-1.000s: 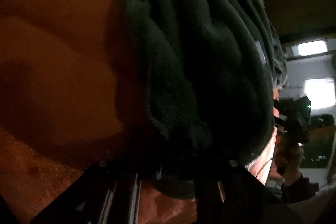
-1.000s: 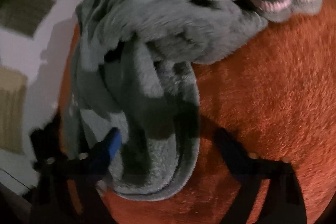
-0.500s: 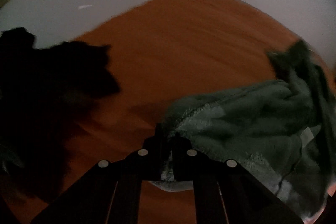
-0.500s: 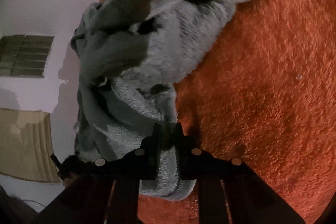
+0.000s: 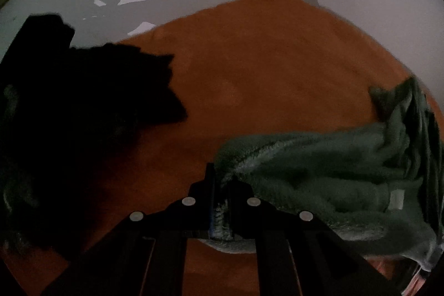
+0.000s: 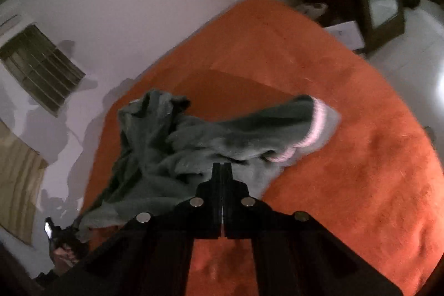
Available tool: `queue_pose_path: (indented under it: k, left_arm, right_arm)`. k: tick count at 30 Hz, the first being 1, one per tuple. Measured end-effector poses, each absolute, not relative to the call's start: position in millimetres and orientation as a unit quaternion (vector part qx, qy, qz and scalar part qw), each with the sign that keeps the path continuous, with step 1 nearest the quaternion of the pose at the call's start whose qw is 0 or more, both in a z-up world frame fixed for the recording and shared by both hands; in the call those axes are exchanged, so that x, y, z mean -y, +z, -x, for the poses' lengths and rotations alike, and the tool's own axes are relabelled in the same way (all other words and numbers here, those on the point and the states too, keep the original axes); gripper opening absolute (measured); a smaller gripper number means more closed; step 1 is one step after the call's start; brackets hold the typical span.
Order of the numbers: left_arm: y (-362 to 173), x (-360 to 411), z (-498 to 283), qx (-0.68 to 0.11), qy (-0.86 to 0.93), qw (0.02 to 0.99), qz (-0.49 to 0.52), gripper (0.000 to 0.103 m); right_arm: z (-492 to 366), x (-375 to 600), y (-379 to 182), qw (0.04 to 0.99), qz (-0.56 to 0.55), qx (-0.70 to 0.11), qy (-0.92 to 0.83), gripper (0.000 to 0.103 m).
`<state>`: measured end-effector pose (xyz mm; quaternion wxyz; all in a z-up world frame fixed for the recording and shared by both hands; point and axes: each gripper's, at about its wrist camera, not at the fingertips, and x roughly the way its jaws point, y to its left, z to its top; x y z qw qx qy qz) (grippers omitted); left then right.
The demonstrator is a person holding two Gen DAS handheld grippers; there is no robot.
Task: Fold clothes
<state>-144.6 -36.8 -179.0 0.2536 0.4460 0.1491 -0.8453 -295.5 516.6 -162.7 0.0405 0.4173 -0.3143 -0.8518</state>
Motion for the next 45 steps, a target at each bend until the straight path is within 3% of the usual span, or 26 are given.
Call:
queue_pose_path:
  k: [6, 8, 10, 12, 17, 19, 20, 22, 25, 31, 38, 41, 45]
  left_arm:
    - [-208.1, 44.9, 135.6, -0.175, -0.826, 0.270, -0.464, 0.008]
    - [-208.1, 46.3, 141.6, -0.186, -0.824, 0.278, -0.457, 0.008]
    - [-205.8, 36.5, 148.5, -0.182, -0.826, 0.283, -0.452, 0.008]
    - [-214.6, 26.6, 154.2, -0.173, -0.831, 0.280, -0.447, 0.008]
    - [-212.1, 16.9, 165.1, -0.167, -0.839, 0.281, -0.436, 0.008]
    - [-213.1, 16.0, 168.1, -0.176, -0.837, 0.282, -0.435, 0.008]
    - [-211.5, 16.8, 169.7, -0.181, -0.837, 0.281, -0.432, 0.008]
    - [-208.1, 18.1, 172.8, -0.191, -0.839, 0.279, -0.427, 0.008]
    - [-198.6, 9.3, 167.3, -0.190, -0.846, 0.269, -0.419, 0.008]
    - [-202.8, -7.0, 144.4, -0.197, -0.850, 0.248, -0.420, 0.008]
    - [-218.6, -40.0, 132.1, -0.205, -0.842, 0.215, -0.450, 0.008]
    - [-203.7, -67.3, 135.6, -0.259, -0.823, 0.189, -0.469, 0.008]
    - [-145.1, -160.5, 152.2, -0.196, -0.874, 0.093, -0.434, 0.008]
  right_arm:
    - [298.2, -501.8, -268.8, 0.091, -0.546, 0.401, -0.730, 0.007]
    - [305.0, -496.4, -287.7, 0.105, -0.542, 0.443, -0.706, 0.021]
    - [314.4, -497.6, -295.9, 0.109, -0.521, 0.478, -0.699, 0.065]
    - [323.8, -498.9, -304.2, 0.113, -0.500, 0.512, -0.689, 0.074]
    - [344.6, -505.4, -321.9, 0.126, -0.454, 0.600, -0.646, 0.074]
    - [350.7, -506.9, -320.6, 0.116, -0.453, 0.602, -0.648, 0.053]
    - [347.2, -510.2, -309.2, 0.109, -0.445, 0.591, -0.664, 0.051]
    - [340.2, -516.6, -286.5, 0.095, -0.430, 0.567, -0.696, 0.014]
    - [329.8, -526.2, -252.4, 0.074, -0.406, 0.530, -0.741, 0.011]
    - [308.9, -545.5, -184.2, 0.031, -0.351, 0.449, -0.821, 0.010]
    - [320.3, -521.4, -267.1, -0.028, -0.503, 0.422, -0.754, 0.011]
    - [313.9, -509.6, -283.4, -0.039, -0.524, 0.423, -0.738, 0.020]
    - [315.5, -496.3, -257.1, -0.075, -0.512, 0.353, -0.779, 0.054]
